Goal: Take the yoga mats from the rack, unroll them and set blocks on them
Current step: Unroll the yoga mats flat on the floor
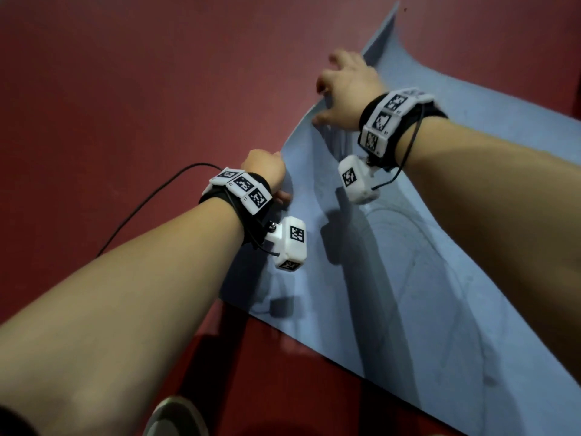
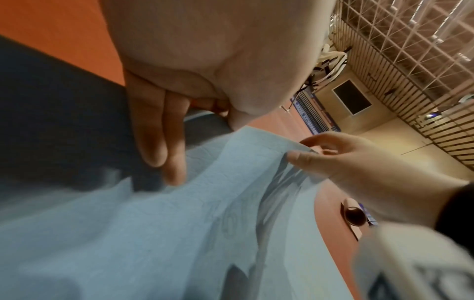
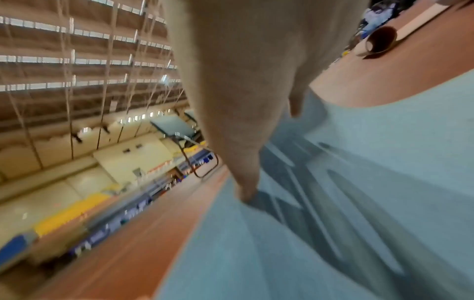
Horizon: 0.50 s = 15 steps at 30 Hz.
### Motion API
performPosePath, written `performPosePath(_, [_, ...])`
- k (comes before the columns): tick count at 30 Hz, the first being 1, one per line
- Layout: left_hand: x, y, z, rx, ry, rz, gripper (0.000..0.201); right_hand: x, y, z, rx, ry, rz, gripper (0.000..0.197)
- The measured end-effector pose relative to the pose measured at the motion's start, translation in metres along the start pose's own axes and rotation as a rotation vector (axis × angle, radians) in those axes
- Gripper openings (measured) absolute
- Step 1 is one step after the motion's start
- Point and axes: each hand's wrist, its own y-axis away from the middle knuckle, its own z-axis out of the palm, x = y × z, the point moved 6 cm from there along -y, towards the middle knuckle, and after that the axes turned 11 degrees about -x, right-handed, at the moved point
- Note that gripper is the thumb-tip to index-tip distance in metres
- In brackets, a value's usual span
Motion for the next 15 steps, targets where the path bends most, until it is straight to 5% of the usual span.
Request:
performPosePath(3, [-0.004, 0.000, -0.007, 0.103, -0.035, 0.047, 0.027, 0.006, 0.000, 0.020, 0.219, -0.112, 0.094, 0.081])
performPosePath(7, [-0.006, -0.010, -0.014, 0.164, -0.137, 0.097, 0.027, -0.001, -0.020, 0.064, 0.022, -0.388, 0.078, 0.093])
performPosePath(11, [-0.015, -0.030, -0.022, 0.184, -0.338, 0.105, 0.017, -0.021, -0.039, 0.097, -0.193, -0.203, -0.021, 0.084])
performPosePath(15, [-0.017, -0.039, -0.023, 0.196, -0.505, 0.129, 0.014, -0.028, -0.045, 0.118, -0.233, -0.090, 0.020, 0.091])
